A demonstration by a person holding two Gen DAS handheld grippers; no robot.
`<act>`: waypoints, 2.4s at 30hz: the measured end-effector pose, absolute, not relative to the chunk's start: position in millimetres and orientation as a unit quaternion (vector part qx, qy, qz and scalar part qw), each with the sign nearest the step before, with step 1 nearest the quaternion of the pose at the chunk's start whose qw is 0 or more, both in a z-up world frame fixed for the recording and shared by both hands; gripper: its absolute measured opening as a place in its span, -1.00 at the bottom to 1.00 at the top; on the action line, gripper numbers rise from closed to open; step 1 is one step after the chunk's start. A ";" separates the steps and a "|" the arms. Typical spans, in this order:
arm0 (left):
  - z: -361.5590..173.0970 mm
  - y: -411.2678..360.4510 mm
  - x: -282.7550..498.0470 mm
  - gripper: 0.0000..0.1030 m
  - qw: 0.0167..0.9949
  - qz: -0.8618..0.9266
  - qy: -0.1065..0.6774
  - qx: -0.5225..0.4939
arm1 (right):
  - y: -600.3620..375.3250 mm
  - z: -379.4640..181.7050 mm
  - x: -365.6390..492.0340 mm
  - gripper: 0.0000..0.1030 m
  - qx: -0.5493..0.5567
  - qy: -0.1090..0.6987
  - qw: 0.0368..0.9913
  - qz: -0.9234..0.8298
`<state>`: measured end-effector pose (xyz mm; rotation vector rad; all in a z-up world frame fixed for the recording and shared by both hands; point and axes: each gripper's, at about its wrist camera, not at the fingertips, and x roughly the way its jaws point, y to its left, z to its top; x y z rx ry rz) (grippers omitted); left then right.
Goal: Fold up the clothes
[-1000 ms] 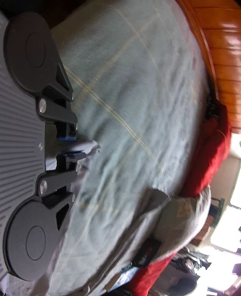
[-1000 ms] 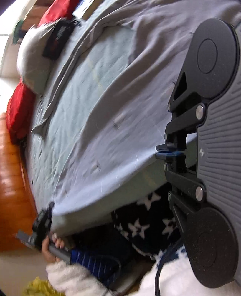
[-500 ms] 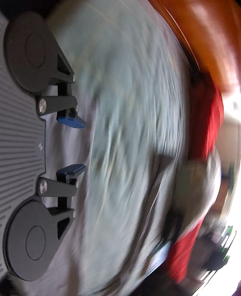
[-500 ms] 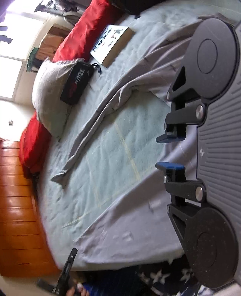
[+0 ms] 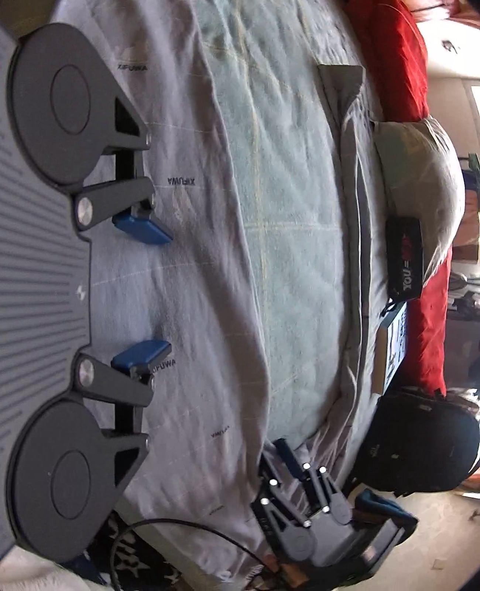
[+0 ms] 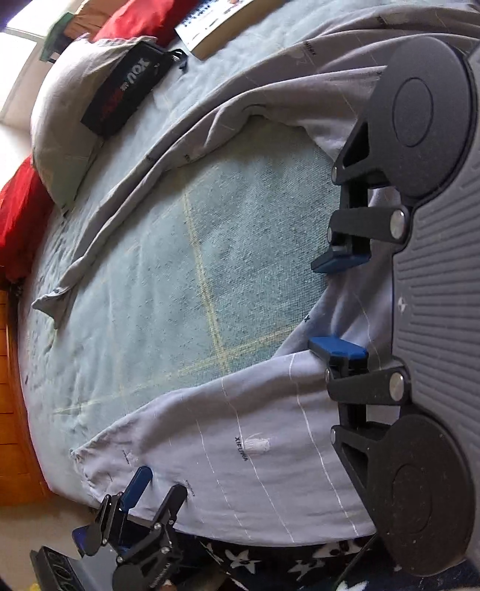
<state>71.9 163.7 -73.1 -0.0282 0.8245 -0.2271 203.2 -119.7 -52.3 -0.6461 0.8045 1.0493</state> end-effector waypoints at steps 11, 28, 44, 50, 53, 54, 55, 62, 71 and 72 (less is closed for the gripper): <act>-68.8 155.6 68.9 0.21 0.912 -0.098 0.397 -0.003 | -123.1 -39.4 219.5 -0.73 -0.238 0.351 0.802 0.420; -77.6 236.3 76.1 0.33 0.923 0.004 0.383 -0.023 | -108.5 -18.6 169.6 0.23 -0.217 0.343 0.816 0.412; -50.9 325.3 29.8 0.25 0.920 0.147 0.360 -0.041 | -190.2 -17.2 119.4 0.62 -0.095 0.367 0.879 0.289; -64.8 279.5 45.6 0.38 0.930 0.067 0.361 0.003 | -198.1 -34.4 115.7 0.68 -0.054 0.395 0.880 0.259; -81.0 281.0 46.4 0.42 0.919 0.097 0.383 -0.007 | -205.7 -48.0 110.2 0.73 -0.046 0.414 0.877 0.239; -82.2 287.6 40.3 0.42 0.919 0.103 0.380 -0.023 | -210.4 -55.1 107.9 0.74 -0.041 0.427 0.873 0.231; -82.3 292.7 35.2 0.42 0.918 0.111 0.380 -0.036 | -215.0 -62.0 105.3 0.75 -0.036 0.439 0.869 0.224; -51.5 275.8 32.7 0.37 0.924 0.106 0.366 -0.020 | -229.2 -47.3 106.8 0.77 -0.021 0.423 0.879 0.220; -51.9 189.0 76.4 0.46 0.936 -0.022 0.349 0.048 | -242.6 -26.4 161.8 0.77 -0.053 0.384 0.907 0.165; -56.1 183.7 81.6 0.46 0.933 -0.020 0.356 0.050 | -239.8 -26.6 172.7 0.77 -0.055 0.387 0.906 0.161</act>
